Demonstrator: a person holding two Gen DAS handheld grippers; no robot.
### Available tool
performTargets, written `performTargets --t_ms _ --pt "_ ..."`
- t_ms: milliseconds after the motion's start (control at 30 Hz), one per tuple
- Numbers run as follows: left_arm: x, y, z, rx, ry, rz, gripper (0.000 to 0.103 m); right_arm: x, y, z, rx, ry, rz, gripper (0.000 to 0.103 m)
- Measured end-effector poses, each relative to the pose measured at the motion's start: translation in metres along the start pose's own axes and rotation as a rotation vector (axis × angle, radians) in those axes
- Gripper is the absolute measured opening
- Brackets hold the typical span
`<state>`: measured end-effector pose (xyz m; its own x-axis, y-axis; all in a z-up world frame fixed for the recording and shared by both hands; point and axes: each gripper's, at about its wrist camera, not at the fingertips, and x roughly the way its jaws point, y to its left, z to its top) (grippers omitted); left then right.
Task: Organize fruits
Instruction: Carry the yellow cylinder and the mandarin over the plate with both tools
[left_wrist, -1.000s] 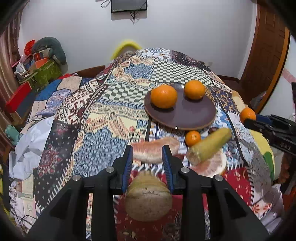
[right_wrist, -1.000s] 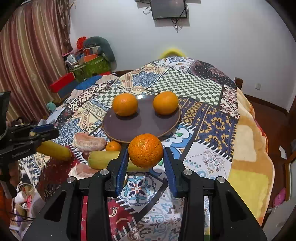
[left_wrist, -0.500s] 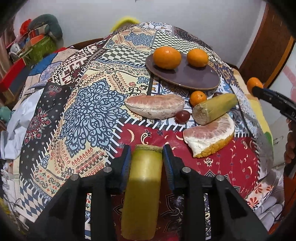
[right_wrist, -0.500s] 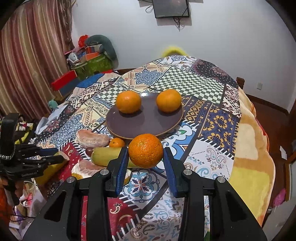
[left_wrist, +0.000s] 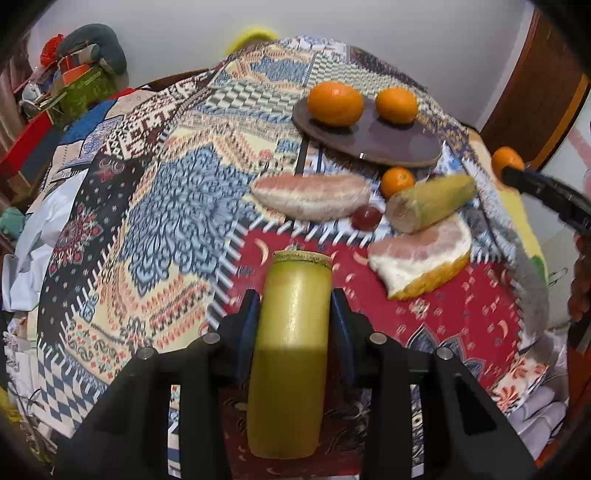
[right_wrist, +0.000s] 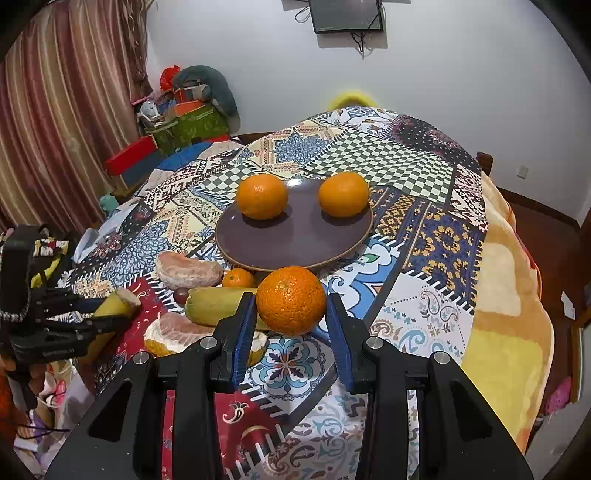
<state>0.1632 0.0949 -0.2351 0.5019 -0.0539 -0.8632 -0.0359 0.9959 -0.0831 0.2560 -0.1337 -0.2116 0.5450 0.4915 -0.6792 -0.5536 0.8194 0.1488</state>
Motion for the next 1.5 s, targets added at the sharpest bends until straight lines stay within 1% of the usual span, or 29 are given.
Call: performTargets --t_ms 100,200,300,433,600,700,1033,1200,1367,1500 --pt "-0.010 -0.004 0.014 0.004 -0.054 -0.003 0.038 0.001 -0.003 0.002 0.001 -0.005 -0.005 0.035" --pt "-0.022 -0.012 0.031 0.008 -0.110 -0.030 0.037 0.003 -0.007 0.008 0.003 -0.016 -0.011 0.035" --pt "-0.031 -0.024 0.049 0.033 -0.161 -0.045 0.036 0.004 -0.010 0.015 0.004 -0.029 -0.015 0.035" --pt "-0.031 -0.035 0.072 0.048 -0.198 -0.080 0.035 0.008 -0.014 0.024 0.002 -0.045 -0.016 0.035" --pt "-0.025 -0.046 0.097 0.055 -0.232 -0.100 0.035 0.019 -0.018 0.037 -0.006 -0.055 -0.018 0.035" --pt "-0.018 -0.051 0.110 0.059 -0.239 -0.115 0.035 0.026 -0.021 0.042 -0.008 -0.057 -0.017 0.035" --pt "0.017 -0.062 0.141 0.062 -0.209 -0.146 0.035 0.058 -0.035 0.051 -0.011 -0.025 -0.018 0.035" --pt "0.036 -0.068 0.156 0.068 -0.191 -0.144 0.035 0.072 -0.041 0.053 -0.005 -0.005 -0.015 0.035" --pt "0.056 -0.071 0.170 0.055 -0.168 -0.159 0.035 0.081 -0.044 0.054 -0.003 0.009 -0.013 0.035" --pt "0.066 -0.079 0.179 0.070 -0.171 -0.147 0.035 0.086 -0.043 0.054 -0.014 0.025 -0.008 0.035"
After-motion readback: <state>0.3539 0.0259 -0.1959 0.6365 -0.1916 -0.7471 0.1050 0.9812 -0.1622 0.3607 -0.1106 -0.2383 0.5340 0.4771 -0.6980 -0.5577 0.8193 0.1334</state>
